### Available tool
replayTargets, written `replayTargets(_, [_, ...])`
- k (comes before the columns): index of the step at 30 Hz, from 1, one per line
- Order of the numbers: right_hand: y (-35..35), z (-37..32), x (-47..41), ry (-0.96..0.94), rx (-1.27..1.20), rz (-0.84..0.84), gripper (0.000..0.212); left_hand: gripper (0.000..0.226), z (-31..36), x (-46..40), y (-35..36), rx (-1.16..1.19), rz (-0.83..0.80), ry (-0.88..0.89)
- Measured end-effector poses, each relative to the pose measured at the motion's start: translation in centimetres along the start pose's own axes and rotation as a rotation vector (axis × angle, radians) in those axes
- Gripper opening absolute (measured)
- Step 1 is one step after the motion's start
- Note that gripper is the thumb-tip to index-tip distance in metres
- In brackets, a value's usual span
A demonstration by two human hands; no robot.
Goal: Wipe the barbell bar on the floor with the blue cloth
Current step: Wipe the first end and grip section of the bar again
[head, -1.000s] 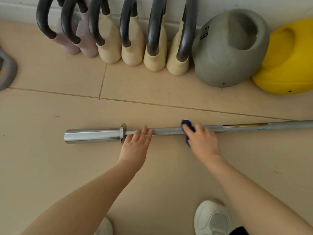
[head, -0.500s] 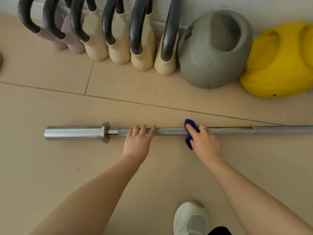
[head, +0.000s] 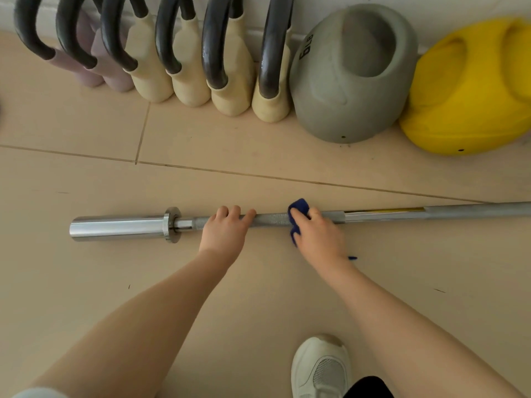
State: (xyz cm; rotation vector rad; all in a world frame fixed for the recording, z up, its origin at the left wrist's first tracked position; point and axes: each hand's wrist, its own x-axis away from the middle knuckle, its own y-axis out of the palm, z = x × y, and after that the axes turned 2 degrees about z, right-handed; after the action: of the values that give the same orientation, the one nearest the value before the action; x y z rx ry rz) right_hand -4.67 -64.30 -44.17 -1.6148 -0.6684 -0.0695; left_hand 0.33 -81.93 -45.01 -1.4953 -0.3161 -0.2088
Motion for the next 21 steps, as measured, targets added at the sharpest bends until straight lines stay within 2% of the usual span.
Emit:
replayTargets(4, [-1.4, 5.3, 0.7, 0.271, 0.065, 0.048, 0.038, 0.055, -0.1, 0.0, 0.3, 0.042, -0.002, 0.000])
replayTargets(6, [-1.3, 5.3, 1.0, 0.345, 0.066, 0.054, 0.037, 0.056, -0.2, -0.1, 0.5, 0.035, 0.016, -0.001])
replayTargets(9, [-0.6, 1.5, 0.7, 0.340, -0.005, 0.074, 0.036, 0.054, -0.4, -0.1, 0.5, 0.040, -0.025, 0.009])
replayTargets(11, [0.0, -2.0, 0.3, 0.228, -0.023, 0.066, 0.040, 0.051, -1.0, -0.3, 0.3, 0.024, -0.051, 0.017])
replayTargets(14, [0.9, -6.0, 0.4, 0.004, -0.034, -0.002, 0.049, 0.057, -3.0, 0.0, -0.2, -0.057, 0.074, 0.065])
replayTargets(16, [0.7, -5.8, 0.1, -0.035, 0.007, -0.011, 0.046, 0.055, -5.4, 0.7, 0.0, -0.137, 0.118, 0.037])
replayTargets(18, [0.4, -4.0, -0.2, 0.023, 0.094, 0.027, 0.040, 0.053, -8.1, 1.9, 0.4, -0.170, 0.148, -0.020])
replayTargets(21, [-0.1, -2.5, -0.5, 0.251, 0.101, 0.089, 0.029, 0.058, -10.4, 3.4, 0.9, -0.181, 0.158, -0.062])
